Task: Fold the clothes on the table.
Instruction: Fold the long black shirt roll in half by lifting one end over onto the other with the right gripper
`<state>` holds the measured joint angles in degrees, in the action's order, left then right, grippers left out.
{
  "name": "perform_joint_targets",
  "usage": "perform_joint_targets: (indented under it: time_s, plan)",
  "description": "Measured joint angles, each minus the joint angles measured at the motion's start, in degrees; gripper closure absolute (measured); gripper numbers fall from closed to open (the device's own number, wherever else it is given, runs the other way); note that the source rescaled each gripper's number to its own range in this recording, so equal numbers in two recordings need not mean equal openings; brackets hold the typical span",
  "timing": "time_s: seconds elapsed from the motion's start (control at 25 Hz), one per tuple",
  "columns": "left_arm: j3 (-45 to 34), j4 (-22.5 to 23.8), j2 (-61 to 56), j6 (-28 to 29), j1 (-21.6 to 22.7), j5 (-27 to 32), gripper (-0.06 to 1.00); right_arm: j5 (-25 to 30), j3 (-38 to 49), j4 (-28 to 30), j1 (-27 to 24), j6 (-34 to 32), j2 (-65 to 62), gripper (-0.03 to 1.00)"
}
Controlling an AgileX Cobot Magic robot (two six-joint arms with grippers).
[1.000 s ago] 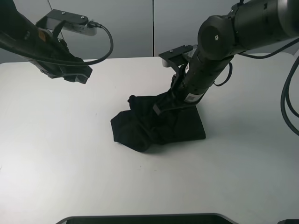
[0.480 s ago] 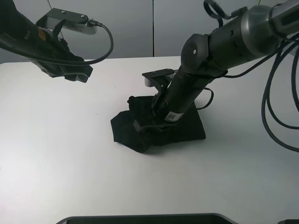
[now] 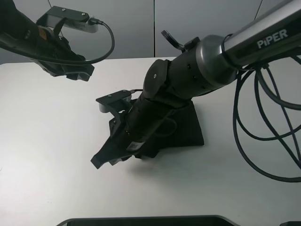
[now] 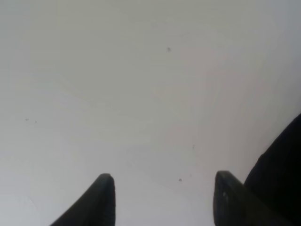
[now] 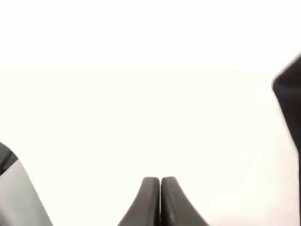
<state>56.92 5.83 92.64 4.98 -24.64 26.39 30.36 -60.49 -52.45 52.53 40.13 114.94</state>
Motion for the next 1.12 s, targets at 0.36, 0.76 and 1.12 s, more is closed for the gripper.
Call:
perform_joint_targets:
  time_s: [0.36, 0.76, 1.12]
  plan:
    - [0.0, 0.0, 0.0, -0.2, 0.0, 1.1, 0.34, 1.8, -0.4, 28.2, -5.0, -21.7, -2.7, 0.96]
    - [0.0, 0.0, 0.0, -1.0, -2.4, 2.2, 0.34, 1.2, -0.9, 32.9, -12.6, -20.2, -2.7, 0.96]
    - [0.0, 0.0, 0.0, -2.1, -6.6, -0.1, 0.34, 0.8, -7.8, 18.0, -12.6, -8.3, -1.2, 0.96]
